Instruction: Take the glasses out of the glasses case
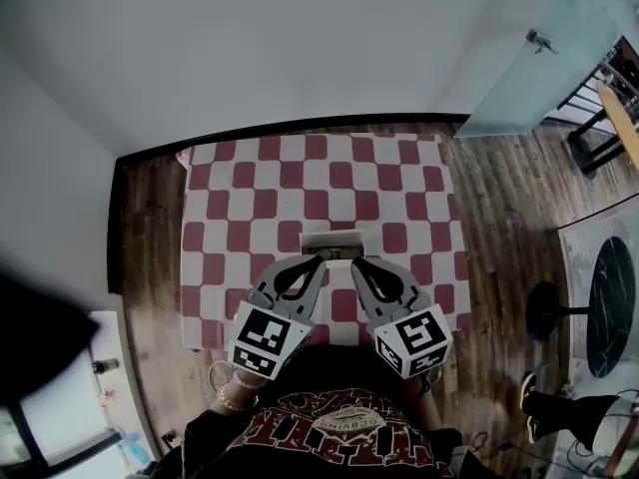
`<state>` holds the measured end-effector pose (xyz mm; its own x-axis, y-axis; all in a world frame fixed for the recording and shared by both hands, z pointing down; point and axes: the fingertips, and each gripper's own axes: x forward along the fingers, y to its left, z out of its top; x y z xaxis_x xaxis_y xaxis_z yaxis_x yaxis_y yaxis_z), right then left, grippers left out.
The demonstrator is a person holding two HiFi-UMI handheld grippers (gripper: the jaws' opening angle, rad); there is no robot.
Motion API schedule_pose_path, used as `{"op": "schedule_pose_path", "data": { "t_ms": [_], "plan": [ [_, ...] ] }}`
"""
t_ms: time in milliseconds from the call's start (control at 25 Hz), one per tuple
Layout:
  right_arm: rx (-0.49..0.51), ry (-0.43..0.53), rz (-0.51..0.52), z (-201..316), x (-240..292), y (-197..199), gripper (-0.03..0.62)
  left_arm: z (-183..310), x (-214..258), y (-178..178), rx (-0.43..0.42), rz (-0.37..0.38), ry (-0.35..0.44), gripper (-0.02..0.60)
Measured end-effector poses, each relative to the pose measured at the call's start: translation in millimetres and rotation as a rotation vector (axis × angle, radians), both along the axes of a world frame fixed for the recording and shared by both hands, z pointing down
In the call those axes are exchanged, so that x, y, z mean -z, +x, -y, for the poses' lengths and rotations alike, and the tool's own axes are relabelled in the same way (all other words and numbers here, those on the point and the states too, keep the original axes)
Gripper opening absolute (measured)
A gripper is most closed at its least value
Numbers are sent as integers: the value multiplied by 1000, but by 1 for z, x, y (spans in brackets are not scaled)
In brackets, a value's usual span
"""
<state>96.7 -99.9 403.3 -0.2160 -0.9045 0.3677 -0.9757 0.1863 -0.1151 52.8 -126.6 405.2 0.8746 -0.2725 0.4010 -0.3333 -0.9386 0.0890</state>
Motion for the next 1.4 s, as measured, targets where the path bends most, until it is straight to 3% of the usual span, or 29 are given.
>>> {"op": "schedule_pose_path", "data": {
  "t_ms": [1400],
  "plan": [
    [73, -220, -77, 37, -86, -13, 25, 22, -43, -37, 35, -3, -146, 9]
  ]
}}
